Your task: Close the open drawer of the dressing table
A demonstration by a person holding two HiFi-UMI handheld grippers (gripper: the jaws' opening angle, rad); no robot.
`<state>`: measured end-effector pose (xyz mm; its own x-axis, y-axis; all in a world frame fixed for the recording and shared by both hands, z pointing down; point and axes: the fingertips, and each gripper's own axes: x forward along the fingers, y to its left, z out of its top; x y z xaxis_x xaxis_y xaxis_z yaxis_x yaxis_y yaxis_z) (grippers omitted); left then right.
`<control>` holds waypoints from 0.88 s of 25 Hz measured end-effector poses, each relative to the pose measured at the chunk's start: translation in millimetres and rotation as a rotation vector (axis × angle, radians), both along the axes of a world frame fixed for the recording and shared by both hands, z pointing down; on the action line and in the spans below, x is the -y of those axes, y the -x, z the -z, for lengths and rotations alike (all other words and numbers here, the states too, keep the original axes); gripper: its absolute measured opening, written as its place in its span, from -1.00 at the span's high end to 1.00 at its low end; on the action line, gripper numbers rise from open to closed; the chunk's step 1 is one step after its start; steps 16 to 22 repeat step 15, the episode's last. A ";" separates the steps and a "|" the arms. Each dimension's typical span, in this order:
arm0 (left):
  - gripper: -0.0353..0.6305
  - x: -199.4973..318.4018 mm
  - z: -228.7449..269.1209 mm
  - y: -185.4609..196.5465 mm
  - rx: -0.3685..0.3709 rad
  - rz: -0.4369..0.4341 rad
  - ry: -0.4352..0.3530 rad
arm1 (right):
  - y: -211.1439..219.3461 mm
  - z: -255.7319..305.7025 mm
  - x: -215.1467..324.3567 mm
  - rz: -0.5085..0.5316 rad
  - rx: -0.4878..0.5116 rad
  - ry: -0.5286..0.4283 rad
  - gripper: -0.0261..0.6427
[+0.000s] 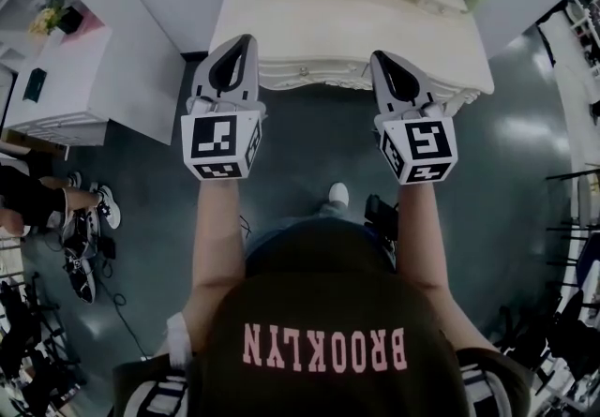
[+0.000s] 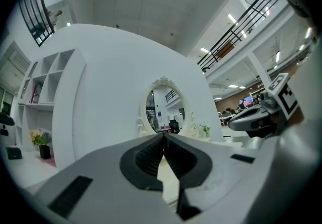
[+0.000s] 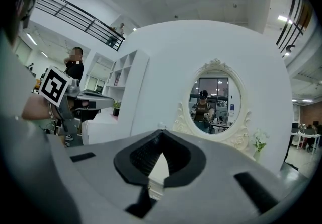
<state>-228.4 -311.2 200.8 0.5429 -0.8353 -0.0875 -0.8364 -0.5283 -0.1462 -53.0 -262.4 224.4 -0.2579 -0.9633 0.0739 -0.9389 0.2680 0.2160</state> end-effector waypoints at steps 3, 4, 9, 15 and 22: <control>0.88 -4.7 3.2 2.1 -0.006 -0.003 -0.004 | 0.9 0.0 -5.5 -0.008 -0.003 -0.002 0.94; 0.88 -6.3 4.5 2.2 -0.009 -0.007 -0.006 | 1.1 -0.2 -7.1 -0.011 -0.003 -0.003 0.94; 0.88 -13.4 6.3 5.0 -0.025 -0.022 0.002 | 4.4 1.4 -15.3 -0.019 -0.001 -0.009 0.94; 0.88 -21.4 3.8 8.5 -0.017 -0.036 0.010 | 8.7 3.9 -24.0 -0.029 0.003 -0.019 0.94; 0.88 -21.4 3.8 8.5 -0.017 -0.036 0.010 | 8.7 3.9 -24.0 -0.029 0.003 -0.019 0.94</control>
